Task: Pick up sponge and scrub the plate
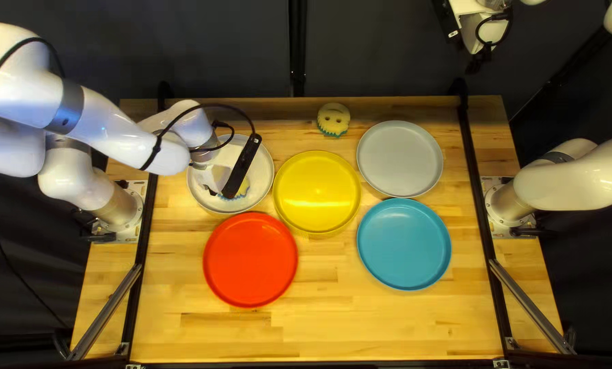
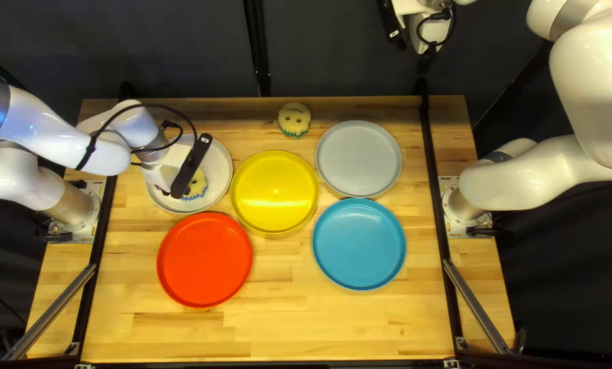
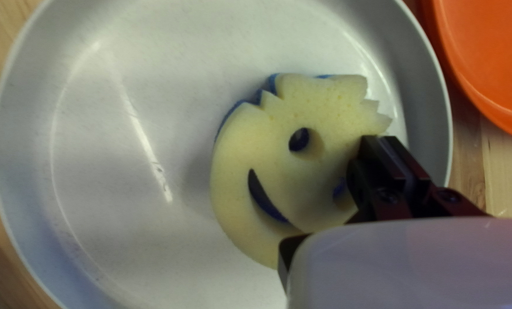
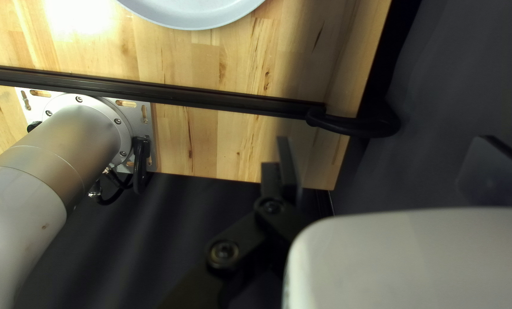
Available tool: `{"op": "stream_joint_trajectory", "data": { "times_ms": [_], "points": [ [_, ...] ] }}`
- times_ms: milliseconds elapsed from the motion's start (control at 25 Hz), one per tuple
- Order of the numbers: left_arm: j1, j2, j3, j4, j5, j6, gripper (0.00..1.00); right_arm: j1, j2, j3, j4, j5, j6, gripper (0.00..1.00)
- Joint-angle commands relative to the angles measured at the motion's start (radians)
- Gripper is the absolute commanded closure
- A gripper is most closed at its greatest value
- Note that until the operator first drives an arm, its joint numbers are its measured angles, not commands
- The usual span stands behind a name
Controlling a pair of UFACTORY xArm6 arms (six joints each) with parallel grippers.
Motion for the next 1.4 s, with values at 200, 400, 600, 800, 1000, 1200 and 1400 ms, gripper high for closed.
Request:
{"op": "stream_joint_trajectory", "data": {
  "times_ms": [200,400,600,800,1000,1200,1400],
  "points": [
    [0.016,0.027,-0.025,-0.034,-0.006,0.048,1.00,0.000,0.000,0.000,0.000,0.000,0.000,0.00],
    [0.003,-0.122,0.085,0.015,0.023,-0.029,1.00,0.000,0.000,0.000,0.000,0.000,0.000,0.00],
    [0.010,-0.274,0.204,0.049,0.058,-0.093,1.00,0.000,0.000,0.000,0.000,0.000,0.000,0.00],
    [0.005,-0.299,0.234,0.045,0.059,-0.111,1.00,0.000,0.000,0.000,0.000,0.000,0.000,0.00],
    [0.008,-0.178,0.157,-0.011,0.020,-0.046,1.00,0.000,0.000,0.000,0.000,0.000,0.000,0.00],
    [0.025,-0.046,0.056,-0.059,-0.005,0.031,1.00,0.000,0.000,0.000,0.000,0.000,0.000,0.00],
    [0.061,0.017,-0.019,-0.056,0.014,0.069,1.00,0.000,0.000,0.000,0.000,0.000,0.000,0.00]
  ]
}}
